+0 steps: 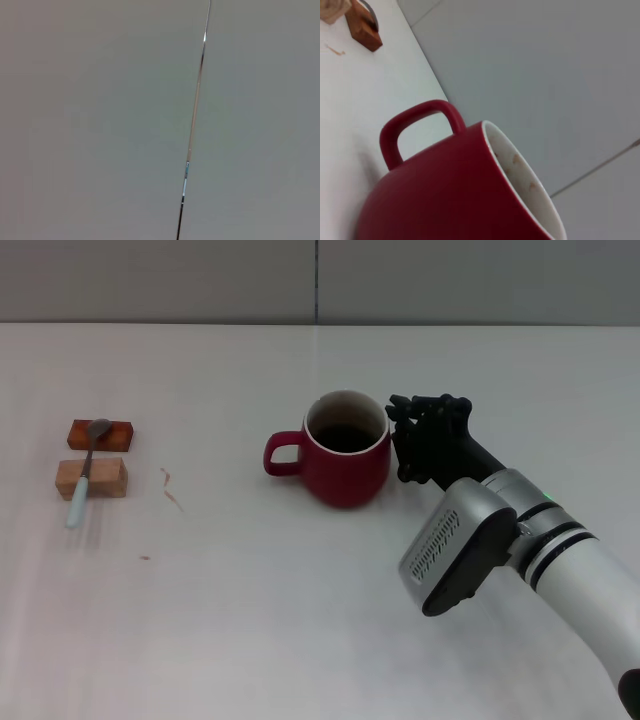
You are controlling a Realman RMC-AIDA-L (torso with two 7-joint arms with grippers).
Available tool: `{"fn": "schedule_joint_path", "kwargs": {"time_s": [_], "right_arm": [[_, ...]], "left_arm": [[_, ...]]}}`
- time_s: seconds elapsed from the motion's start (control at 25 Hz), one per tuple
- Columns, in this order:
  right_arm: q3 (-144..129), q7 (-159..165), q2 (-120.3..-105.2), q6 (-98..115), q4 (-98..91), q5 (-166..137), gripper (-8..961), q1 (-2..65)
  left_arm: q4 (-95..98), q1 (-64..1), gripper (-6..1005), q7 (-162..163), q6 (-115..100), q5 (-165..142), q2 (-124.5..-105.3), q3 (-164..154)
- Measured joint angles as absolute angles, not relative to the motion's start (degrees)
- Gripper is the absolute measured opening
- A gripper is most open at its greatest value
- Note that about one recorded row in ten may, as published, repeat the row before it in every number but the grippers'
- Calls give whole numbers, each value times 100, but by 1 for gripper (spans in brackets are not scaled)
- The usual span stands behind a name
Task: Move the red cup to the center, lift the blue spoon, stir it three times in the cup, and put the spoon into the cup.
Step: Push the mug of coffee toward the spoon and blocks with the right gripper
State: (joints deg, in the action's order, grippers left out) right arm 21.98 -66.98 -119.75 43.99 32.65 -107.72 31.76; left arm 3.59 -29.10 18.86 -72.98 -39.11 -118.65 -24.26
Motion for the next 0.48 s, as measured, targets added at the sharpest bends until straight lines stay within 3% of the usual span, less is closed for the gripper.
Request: {"fn": "schedule_joint_path", "kwargs": {"time_s": [0.48], "right_arm": [[2028, -6667, -11980, 4317, 3506, -10785, 81, 3194]], "left_arm": [[226, -2892, 813, 1890, -7401, -3922, -11865, -2431]]}}
